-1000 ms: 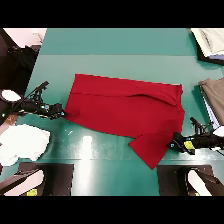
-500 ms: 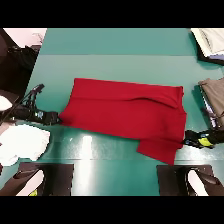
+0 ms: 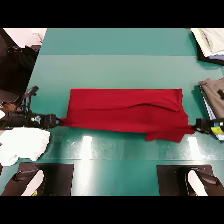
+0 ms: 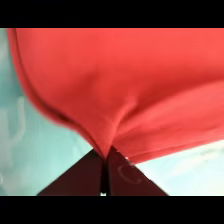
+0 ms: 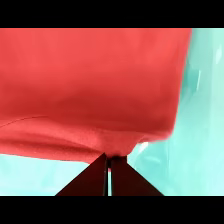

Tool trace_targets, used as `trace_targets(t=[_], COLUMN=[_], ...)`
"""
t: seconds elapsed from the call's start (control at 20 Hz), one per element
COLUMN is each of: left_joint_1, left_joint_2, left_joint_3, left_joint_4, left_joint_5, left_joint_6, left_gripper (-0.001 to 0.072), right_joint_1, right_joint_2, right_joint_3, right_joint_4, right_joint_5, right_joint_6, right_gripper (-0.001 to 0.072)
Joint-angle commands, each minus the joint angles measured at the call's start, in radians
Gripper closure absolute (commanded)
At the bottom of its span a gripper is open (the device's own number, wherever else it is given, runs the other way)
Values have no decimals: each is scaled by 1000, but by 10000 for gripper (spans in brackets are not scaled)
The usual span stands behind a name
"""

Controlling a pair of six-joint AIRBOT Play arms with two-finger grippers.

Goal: Fold the shirts.

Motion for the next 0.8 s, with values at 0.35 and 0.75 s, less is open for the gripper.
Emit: trace_targets(t=[0.35, 0.75], left_joint_1=[-1, -127], left_joint_2=[-471, -705], left_joint_3=[296, 517], left_joint_4=[-61, -63], left_joint_5=[186, 404], left_joint_6=[0, 44], left_gripper=[685, 680], right_joint_1=[169, 169], right_joint_2=[-526, -762], right_joint_3=[416, 642], right_joint_4=[6, 15], right_joint_5=[-129, -138], right_joint_6=[4, 43], right_gripper=[693, 691])
